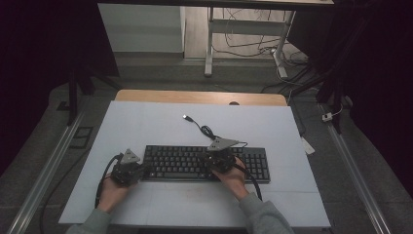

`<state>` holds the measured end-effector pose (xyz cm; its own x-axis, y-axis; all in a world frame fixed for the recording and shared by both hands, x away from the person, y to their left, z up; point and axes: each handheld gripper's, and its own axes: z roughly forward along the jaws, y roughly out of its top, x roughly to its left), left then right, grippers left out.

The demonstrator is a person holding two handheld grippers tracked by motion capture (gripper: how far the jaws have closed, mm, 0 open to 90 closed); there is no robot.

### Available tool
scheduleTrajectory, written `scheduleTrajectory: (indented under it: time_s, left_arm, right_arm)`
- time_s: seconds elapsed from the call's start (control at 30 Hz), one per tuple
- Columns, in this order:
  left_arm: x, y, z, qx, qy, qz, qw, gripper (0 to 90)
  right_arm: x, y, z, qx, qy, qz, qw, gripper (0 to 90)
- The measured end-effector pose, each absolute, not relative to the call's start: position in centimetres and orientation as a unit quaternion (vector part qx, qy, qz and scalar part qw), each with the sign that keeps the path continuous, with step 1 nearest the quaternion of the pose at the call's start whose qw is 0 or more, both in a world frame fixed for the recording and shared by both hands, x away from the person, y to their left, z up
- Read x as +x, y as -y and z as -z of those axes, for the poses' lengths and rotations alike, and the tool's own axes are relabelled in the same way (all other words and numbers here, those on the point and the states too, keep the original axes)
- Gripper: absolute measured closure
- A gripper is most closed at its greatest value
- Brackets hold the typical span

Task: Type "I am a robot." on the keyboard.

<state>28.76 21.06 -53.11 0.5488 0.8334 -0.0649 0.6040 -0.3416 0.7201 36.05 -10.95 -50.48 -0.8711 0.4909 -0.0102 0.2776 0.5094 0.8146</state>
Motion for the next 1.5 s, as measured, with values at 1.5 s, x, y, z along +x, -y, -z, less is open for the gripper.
scheduleTrajectory:
  time_s: [1.5]
  left_arm:
    - [28.7, -21.1, 53.1, 0.802, -0.447, -0.162, 0.362, 88.6]
  right_arm:
    - [36.8, 8.7, 50.0, 0.222, -0.872, -0.423, 0.111, 89.7]
